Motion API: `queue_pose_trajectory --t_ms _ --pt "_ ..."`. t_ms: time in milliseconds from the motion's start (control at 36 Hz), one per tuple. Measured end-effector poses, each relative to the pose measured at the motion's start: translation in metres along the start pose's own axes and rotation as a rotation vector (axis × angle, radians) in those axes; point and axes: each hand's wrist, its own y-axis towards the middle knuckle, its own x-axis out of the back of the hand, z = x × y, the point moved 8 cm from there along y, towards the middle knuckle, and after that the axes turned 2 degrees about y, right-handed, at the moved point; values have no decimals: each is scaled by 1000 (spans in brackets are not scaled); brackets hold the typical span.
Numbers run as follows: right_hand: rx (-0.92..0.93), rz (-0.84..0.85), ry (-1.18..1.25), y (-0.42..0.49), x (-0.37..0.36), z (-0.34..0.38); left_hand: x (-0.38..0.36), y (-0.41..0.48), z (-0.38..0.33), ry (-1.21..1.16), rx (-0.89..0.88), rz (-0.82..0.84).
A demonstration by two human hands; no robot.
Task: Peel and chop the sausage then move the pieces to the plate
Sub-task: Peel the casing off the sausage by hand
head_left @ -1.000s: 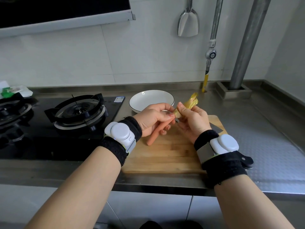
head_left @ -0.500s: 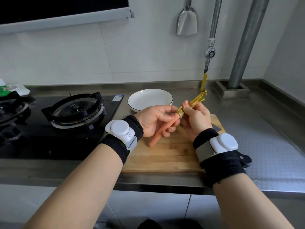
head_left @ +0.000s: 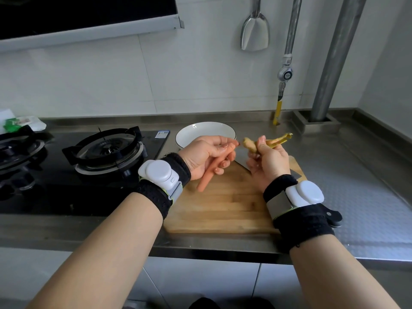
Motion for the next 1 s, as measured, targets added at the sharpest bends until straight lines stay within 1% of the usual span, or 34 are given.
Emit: queue_pose_trajectory --t_ms 83,139,167,222,278,389,472,556,694,778,861,944,1000 --pt "25 -61 50 1 6 3 -1 -4 -2 18 14 10" --pt "41 -63 37 1 7 4 3 -3 -2 91 27 -44" --pt "50 -57 32 2 6 4 7 -2 -1 180 23 -95" --pt "84 -48 33 2 5 7 10 3 -2 444 -11 -191" --pt "109 -41 36 3 5 9 7 8 0 654 -53 -246" --pt "102 -42 53 3 5 10 0 15 8 843 -117 -298" --pt "70 -32 44 4 5 7 -2 17 17 980 -105 -260" --pt "66 16 -31 5 2 4 -1 15 20 1017 -113 -234" --pt "56 46 -141 3 -2 0 6 7 21 980 -119 -260" --pt "31 46 -137 3 -3 -2 8 0 20 1009 -122 -276" --pt "-6 86 -53 2 -8 -5 10 -10 19 1044 -137 -291" --pt "-42 125 -26 2 -13 -8 13 -18 21 1014 -129 -319" --pt "-48 121 -51 -2 -13 -11 19 -27 26 975 -117 -354"
